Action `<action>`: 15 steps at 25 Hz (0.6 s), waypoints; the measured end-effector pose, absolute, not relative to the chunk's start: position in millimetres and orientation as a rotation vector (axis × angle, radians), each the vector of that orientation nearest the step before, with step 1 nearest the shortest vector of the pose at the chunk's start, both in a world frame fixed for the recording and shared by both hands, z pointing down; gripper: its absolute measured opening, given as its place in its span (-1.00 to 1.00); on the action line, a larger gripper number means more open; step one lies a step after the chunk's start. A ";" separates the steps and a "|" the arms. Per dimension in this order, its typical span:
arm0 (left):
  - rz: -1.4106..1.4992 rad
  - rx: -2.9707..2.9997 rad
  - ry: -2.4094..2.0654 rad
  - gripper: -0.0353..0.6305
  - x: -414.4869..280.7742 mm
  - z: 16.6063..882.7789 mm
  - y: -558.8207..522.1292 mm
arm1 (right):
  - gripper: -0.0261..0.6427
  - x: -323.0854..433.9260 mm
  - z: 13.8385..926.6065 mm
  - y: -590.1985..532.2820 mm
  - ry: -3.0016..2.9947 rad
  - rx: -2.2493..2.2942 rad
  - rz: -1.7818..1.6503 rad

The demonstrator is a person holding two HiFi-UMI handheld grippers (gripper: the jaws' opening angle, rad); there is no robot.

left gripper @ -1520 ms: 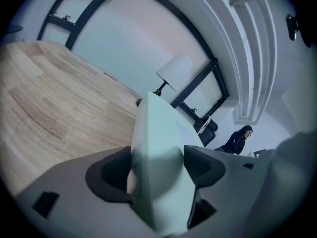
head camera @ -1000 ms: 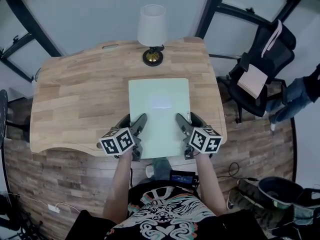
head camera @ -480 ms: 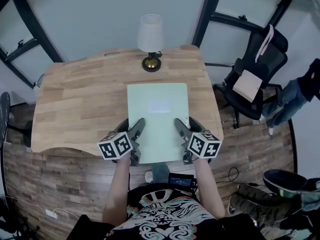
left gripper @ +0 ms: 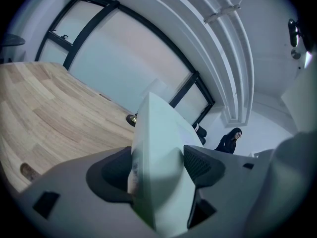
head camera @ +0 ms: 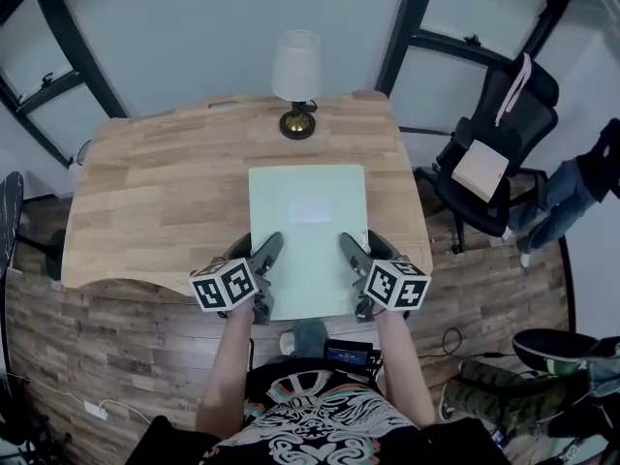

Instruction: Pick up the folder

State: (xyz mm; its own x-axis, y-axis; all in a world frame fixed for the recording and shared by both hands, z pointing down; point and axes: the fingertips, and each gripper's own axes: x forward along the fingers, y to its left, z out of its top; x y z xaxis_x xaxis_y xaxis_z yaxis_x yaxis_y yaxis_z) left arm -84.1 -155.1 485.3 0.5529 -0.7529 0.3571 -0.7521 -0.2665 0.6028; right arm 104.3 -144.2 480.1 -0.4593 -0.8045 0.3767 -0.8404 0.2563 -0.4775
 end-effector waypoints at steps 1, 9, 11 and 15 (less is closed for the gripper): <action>0.001 2.035 -1.206 0.05 -84.1 485.8 -154.4 | -0.12 104.3 480.7 -143.1 -2.444 1.604 0.990; 0.016 2.029 -1.201 0.05 -84.9 488.7 -152.7 | -0.12 103.9 484.5 -140.3 -2.433 1.608 1.011; 0.017 2.027 -1.202 0.04 -85.6 489.1 -153.3 | -0.12 103.7 484.8 -141.0 -2.431 1.608 1.011; 0.010 2.021 -1.199 0.05 -86.9 490.8 -156.3 | -0.12 102.7 484.1 -144.1 -2.425 1.606 1.005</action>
State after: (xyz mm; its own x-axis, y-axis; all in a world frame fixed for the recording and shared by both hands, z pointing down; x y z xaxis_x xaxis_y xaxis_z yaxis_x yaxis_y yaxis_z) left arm -86.9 -156.3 490.8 0.5566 -0.7441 0.3695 -0.7502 -0.2591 0.6084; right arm 102.7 -144.1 484.1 -0.4536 -0.8008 0.3912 -0.8427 0.2425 -0.4807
